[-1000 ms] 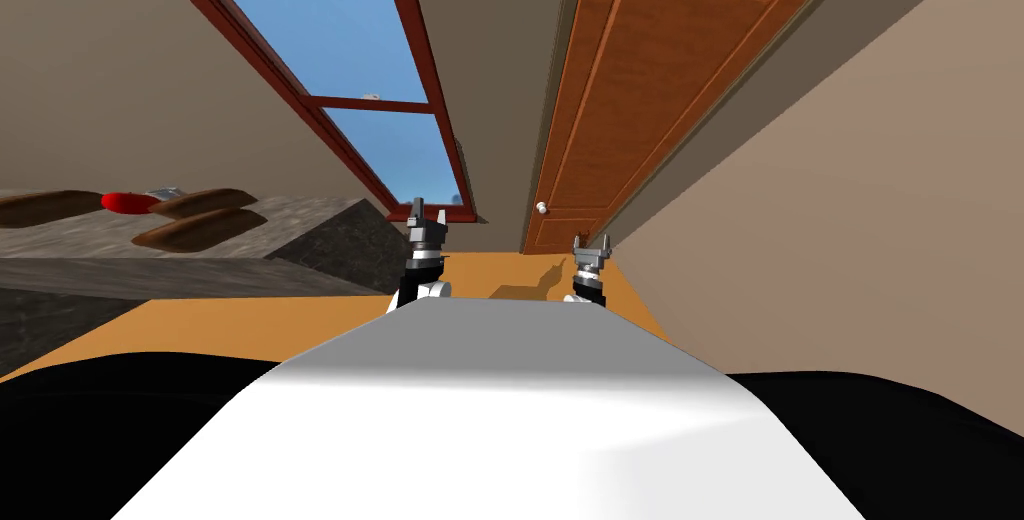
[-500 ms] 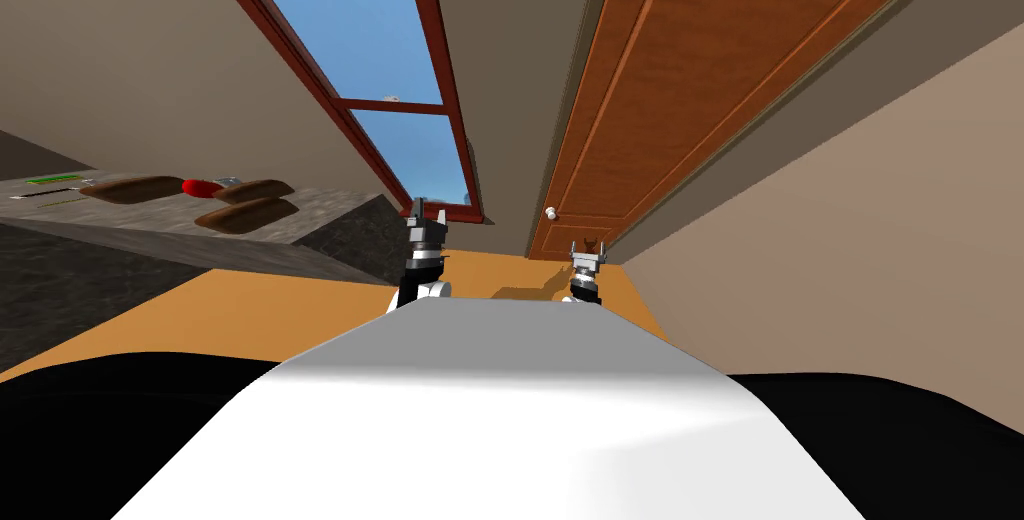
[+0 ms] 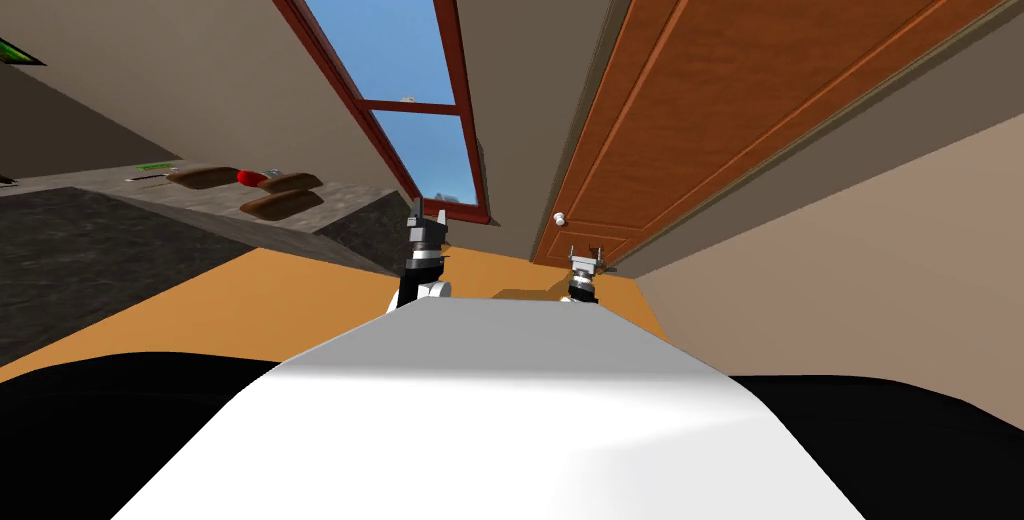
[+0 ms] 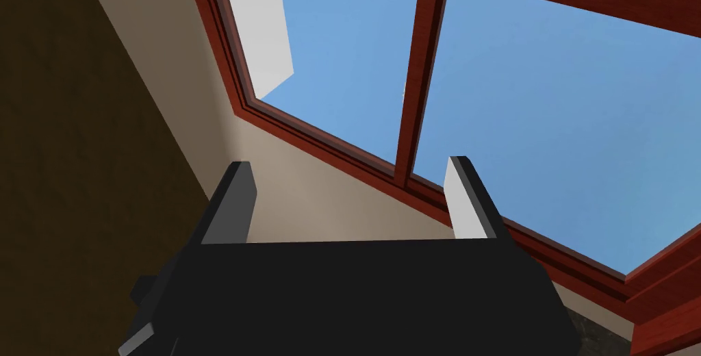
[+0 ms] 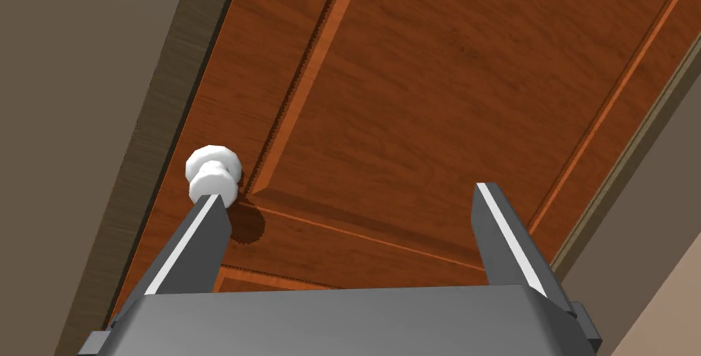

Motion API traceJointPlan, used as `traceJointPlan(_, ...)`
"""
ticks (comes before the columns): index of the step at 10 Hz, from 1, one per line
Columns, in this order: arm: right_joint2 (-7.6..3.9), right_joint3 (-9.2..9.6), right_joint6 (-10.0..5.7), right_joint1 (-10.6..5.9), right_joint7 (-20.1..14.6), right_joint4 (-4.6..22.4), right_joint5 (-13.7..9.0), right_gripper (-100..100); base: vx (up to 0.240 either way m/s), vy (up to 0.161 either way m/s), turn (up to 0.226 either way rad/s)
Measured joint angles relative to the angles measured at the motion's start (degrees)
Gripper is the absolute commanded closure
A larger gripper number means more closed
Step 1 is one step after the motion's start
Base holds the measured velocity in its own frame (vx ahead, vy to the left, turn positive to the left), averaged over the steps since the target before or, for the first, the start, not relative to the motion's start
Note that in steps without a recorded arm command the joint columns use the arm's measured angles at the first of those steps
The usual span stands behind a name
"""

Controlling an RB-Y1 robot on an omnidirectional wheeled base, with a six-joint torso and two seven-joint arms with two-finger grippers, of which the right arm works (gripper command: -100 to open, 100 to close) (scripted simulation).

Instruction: Pull the door open

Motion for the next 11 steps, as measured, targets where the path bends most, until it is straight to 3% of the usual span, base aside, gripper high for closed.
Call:
traceJointPlan(3,-0.42,0.94,-2.05,-0.90,-3.72,4.99,-3.38,-100,0.082,-0.067,0.198)
traceJointPlan(9,-1.28,2.03,-3.57,-2.46,-10.02,12.06,-10.30,-100,0.067,-0.072,0.196)
traceJointPlan(11,-1.84,2.29,-4.55,-3.64,-12.44,15.51,-12.41,-100,0.052,-0.071,0.179)
